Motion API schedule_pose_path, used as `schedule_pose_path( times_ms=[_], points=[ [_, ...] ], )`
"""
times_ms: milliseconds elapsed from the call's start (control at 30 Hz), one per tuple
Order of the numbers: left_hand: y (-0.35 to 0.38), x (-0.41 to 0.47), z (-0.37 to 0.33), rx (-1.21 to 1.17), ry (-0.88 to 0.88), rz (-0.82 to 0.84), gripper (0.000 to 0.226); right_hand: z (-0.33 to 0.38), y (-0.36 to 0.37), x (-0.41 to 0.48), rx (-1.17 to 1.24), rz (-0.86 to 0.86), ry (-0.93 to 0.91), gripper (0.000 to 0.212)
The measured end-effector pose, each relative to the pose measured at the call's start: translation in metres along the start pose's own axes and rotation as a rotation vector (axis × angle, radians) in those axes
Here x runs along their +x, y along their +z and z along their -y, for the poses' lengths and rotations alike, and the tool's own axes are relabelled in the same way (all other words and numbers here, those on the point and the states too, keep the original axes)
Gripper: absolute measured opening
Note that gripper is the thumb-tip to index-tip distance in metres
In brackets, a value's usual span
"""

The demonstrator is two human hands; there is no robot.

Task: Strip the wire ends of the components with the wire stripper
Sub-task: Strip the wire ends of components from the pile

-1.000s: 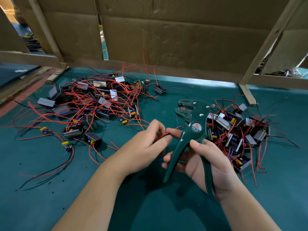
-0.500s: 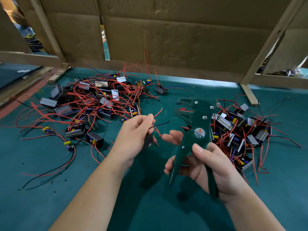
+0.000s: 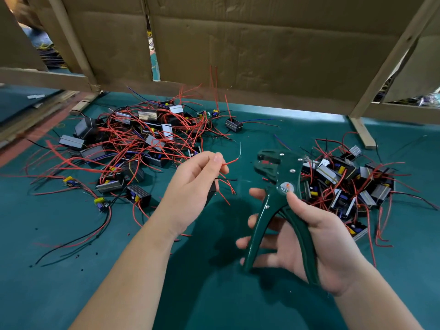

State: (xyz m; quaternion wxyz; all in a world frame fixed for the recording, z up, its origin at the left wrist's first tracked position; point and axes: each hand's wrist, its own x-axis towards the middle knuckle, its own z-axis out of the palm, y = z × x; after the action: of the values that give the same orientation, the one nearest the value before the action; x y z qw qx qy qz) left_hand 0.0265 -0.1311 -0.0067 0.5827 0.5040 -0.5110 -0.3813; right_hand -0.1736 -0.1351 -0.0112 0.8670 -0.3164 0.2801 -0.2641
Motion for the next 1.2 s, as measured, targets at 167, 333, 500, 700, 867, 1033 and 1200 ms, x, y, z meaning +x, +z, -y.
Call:
schedule_pose_path(
  times_ms=[167,333,500,700,867,1033,1200],
  points=[
    [0.0002,-0.0038,-0.0021,0.111,0.050,0.119,0.026,-0.0006,0.0029,-0.0031,-0.060,0.154,0.056,0.075],
    [-0.0026,-0.0038,-0.0043,0.112,0.078,0.154,0.029,-0.0040,0.0028,-0.0033,-0.118,0.196,0.060,0.062],
    [-0.0047,-0.0039,-0.0045,0.117,0.102,0.163,0.027,-0.0040,0.0027,-0.0049,-0.107,0.264,0.069,0.051],
    [-0.0073,-0.0042,-0.0048,0.113,0.102,0.172,0.027,-0.0038,0.0029,-0.0077,-0.153,0.284,0.088,0.045],
    [-0.0088,-0.0043,-0.0028,0.130,0.098,0.185,0.029,-0.0033,0.0036,-0.0071,-0.218,0.225,0.084,0.044],
    [-0.0082,-0.0048,-0.0030,0.197,0.121,0.171,0.032,-0.0054,0.0042,-0.0061,-0.265,0.158,0.079,0.043],
    [-0.0085,-0.0047,-0.0046,0.213,0.121,0.172,0.031,-0.0063,0.0048,-0.0055,-0.269,0.153,0.076,0.042]
  ],
)
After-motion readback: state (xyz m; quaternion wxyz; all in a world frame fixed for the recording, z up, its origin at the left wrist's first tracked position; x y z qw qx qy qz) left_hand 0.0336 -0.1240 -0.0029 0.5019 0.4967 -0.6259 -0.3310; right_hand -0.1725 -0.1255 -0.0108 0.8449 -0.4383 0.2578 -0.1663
